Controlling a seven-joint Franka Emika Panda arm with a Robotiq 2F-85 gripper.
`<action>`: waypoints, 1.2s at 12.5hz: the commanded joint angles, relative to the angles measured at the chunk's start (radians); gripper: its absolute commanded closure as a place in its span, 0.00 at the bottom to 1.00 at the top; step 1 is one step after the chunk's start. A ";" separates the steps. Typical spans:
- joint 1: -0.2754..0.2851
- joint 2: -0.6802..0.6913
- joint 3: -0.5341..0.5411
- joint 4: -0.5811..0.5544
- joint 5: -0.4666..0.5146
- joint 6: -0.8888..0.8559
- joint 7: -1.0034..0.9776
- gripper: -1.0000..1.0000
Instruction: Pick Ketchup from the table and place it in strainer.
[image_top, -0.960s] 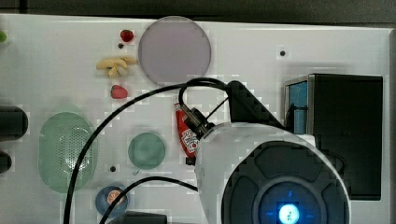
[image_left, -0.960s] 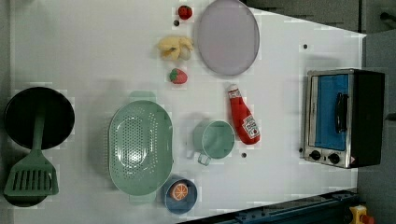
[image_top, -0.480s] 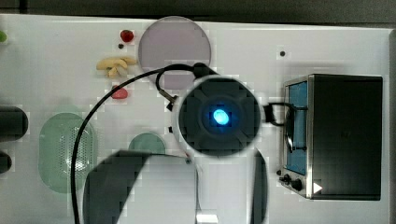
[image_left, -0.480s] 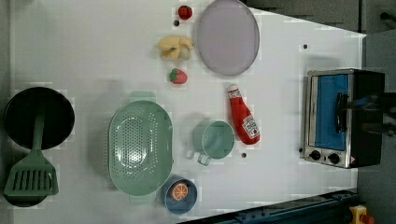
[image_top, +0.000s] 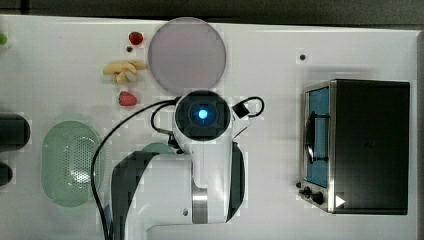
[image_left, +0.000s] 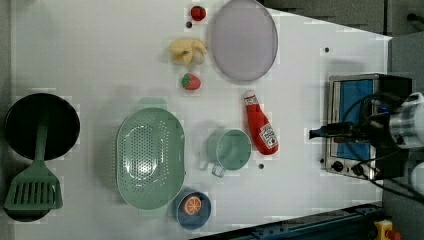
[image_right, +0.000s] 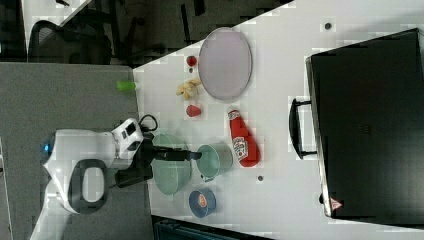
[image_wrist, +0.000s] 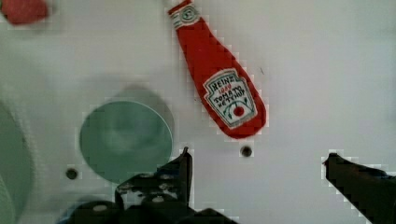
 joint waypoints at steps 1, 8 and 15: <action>-0.004 -0.008 -0.009 -0.038 0.007 0.127 -0.291 0.00; -0.004 0.138 -0.008 -0.200 0.007 0.404 -0.317 0.00; -0.004 0.379 -0.008 -0.202 -0.031 0.666 -0.323 0.00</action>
